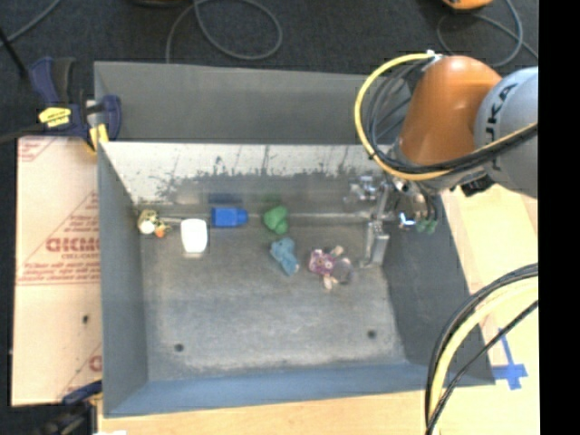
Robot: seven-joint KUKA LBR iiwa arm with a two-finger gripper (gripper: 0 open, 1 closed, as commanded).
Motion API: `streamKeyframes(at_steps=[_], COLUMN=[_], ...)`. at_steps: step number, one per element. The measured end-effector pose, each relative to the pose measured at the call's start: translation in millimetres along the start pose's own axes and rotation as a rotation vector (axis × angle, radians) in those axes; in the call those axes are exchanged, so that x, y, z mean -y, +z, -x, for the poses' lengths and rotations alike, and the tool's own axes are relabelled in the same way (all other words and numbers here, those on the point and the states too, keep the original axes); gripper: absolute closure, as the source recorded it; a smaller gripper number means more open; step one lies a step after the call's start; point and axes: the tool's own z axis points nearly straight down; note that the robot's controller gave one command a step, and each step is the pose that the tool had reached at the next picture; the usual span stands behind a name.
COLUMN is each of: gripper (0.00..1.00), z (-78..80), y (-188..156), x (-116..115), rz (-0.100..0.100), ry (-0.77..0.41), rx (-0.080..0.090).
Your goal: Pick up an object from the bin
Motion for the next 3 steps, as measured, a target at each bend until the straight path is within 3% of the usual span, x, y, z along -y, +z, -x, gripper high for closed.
streamKeyframes(at_steps=[1,2,3], gripper=[0.00,0.00,0.00], z=[1.7,-1.9,0.3], y=[-5,31,85], x=[0,-2,-13], rz=[-0.001,0.000,0.000], ry=[-0.001,0.031,0.131], rx=[0.008,0.016,0.012])
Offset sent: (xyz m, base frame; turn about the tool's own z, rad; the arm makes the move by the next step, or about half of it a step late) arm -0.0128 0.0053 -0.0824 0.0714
